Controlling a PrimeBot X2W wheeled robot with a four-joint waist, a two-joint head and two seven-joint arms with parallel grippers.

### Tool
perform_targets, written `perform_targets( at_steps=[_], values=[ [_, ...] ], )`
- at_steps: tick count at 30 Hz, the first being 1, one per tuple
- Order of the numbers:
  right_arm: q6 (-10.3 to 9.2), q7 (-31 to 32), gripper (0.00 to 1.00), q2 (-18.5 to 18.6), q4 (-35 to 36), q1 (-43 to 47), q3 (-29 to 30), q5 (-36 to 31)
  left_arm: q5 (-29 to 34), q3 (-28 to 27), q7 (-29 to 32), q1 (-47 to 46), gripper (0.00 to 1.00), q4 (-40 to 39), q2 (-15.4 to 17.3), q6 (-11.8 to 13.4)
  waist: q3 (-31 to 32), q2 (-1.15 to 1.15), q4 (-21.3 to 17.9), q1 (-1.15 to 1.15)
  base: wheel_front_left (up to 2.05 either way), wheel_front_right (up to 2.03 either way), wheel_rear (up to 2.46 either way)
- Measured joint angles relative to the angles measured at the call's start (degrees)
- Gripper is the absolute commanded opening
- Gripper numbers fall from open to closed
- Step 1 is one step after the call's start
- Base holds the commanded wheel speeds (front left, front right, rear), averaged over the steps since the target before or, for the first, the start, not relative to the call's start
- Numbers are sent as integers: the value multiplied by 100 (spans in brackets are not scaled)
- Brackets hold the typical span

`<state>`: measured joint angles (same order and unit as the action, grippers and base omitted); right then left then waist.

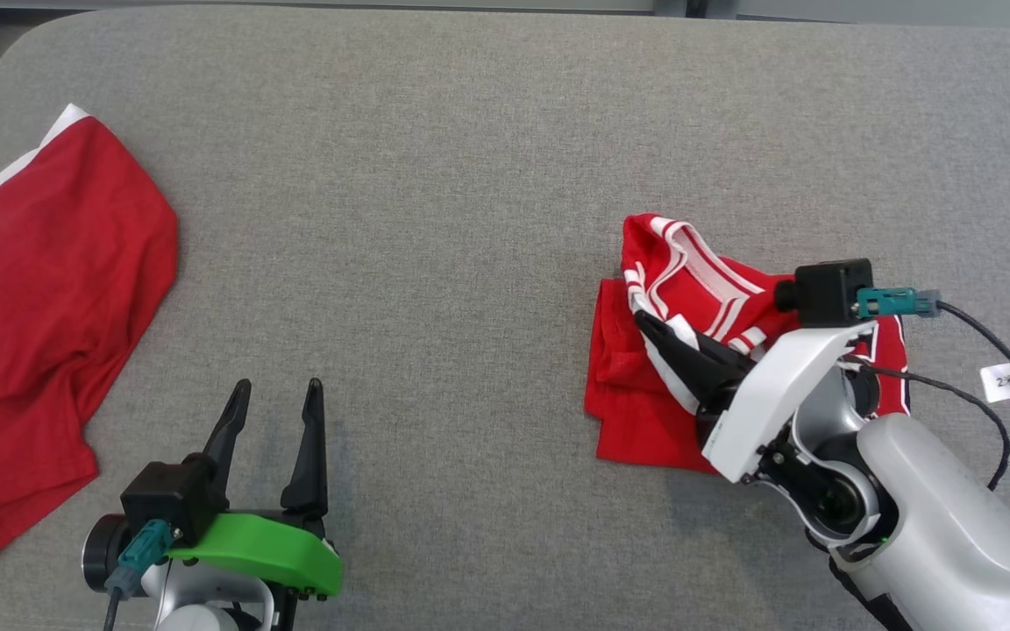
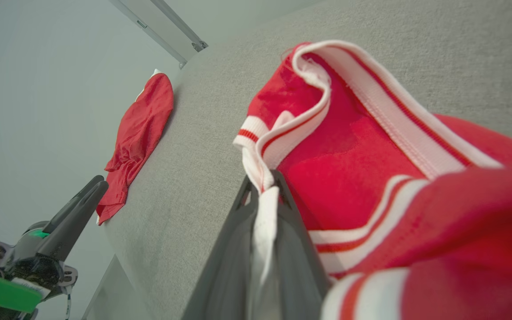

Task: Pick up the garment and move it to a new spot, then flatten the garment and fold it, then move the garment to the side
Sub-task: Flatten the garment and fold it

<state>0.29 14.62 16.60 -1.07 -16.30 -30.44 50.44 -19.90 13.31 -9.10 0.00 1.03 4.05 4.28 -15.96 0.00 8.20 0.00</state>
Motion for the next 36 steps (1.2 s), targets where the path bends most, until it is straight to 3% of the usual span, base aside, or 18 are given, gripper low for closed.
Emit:
perform_targets(
  at_steps=[8,14,15,16,17,20,26,30,32,36],
  values=[
    [-187,-30,0,-211,-364,-225,-376,-525,-2,-5,-32,-125,100,83,-19,-2,2,0,-53,0,0,0,0],
    [-197,-47,4,-313,-569,-268,-634,-701,-35,-96,-80,-124,100,213,-33,-1,68,0,-142,0,0,0,0],
    [-196,-47,27,-309,-590,-285,-682,-799,-36,-99,-97,-124,100,221,-35,-1,78,0,-155,0,0,0,0],
    [-188,-59,79,-310,-616,-316,-724,-867,-36,-113,-107,-124,100,233,-37,0,89,0,-166,0,0,0,0],
    [-182,-101,100,-319,-621,-350,-768,-918,-36,-136,-110,-124,100,249,-40,2,103,0,-179,0,0,0,0],
    [-181,-213,100,-432,-587,-453,-810,-982,-36,-202,-112,-124,100,293,-37,5,151,0,-227,0,0,0,0],
    [153,-188,100,-548,-288,-550,-1241,-1015,-42,-285,-156,-115,100,386,-13,23,282,0,-340,0,0,0,0],
    [220,-200,100,-519,-54,-548,-1288,-1066,-55,-337,-156,-113,100,410,-5,35,383,0,-424,0,0,0,0],
    [187,-296,100,-493,109,-544,-1126,-1071,-64,-341,-156,-109,100,410,-5,36,434,0,-466,0,0,0,0],
    [-254,-560,100,-144,304,-437,-389,-1095,-91,-342,-156,-94,100,401,-5,36,499,0,-535,0,0,0,0]
  ],
)
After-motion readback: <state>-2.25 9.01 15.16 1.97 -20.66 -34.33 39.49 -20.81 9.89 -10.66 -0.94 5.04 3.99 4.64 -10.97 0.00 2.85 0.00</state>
